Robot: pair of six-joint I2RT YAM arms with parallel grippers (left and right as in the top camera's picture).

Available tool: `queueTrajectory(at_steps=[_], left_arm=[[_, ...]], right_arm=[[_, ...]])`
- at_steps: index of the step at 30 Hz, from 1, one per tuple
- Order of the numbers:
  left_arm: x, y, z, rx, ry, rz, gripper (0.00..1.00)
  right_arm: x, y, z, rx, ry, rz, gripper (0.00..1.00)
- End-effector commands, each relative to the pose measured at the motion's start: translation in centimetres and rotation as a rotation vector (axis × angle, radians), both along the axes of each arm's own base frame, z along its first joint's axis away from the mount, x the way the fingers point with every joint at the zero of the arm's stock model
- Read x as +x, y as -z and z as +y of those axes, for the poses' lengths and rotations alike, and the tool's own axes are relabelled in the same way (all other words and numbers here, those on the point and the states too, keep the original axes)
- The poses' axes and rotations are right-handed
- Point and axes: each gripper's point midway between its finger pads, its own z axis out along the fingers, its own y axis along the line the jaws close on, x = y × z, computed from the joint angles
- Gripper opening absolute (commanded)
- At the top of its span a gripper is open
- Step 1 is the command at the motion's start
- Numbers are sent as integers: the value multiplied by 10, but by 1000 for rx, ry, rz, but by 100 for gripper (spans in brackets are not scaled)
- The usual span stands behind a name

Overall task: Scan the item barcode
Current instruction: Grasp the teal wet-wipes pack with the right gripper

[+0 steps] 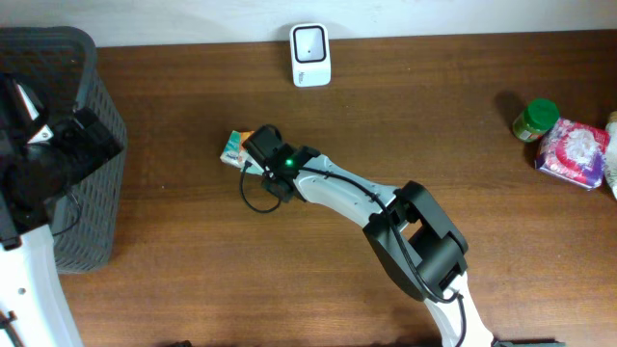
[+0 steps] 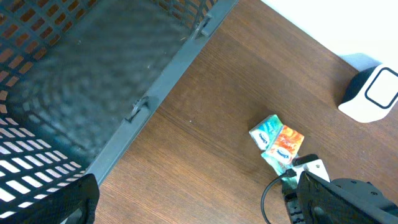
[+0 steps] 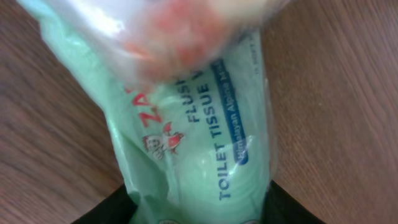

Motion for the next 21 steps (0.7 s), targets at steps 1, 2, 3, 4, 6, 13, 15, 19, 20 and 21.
queueTrajectory(at_steps=[1,2,3,4,6,13,15,19,20,21], left_arm=[[-1,-1,4,6,-18,-2,99],[-1,-1,4,6,-18,-3,99],[-1,-1,4,6,-18,-3,99],[-1,-1,4,6,-17,-3,99],[-1,-1,4,6,-17,-3,99],[-1,-1,4,6,-17,-3,99],[-1,-1,4,6,-17,-3,99],[-1,-1,4,6,-18,-2,99],[-1,-1,4,6,-18,-2,99],[-1,-1,4,6,-18,-2,99]], right_arm=[[-4,3,-8,0,95,26,25],[-5,-5,-9,5,122,38,22],[-9,-21,-6,36,123,100,16],[-15,-35,-1,96,116,186,13],[-26,-62,5,270,98,389,13],[-3,-105,-95,761,357,821,14],[-9,-94,-114,834,428,910,17],[-43,-86,-114,1107,461,1154,13],[-55,-80,-112,1146,486,1218,14],[-65,-72,-113,1148,508,1251,15]])
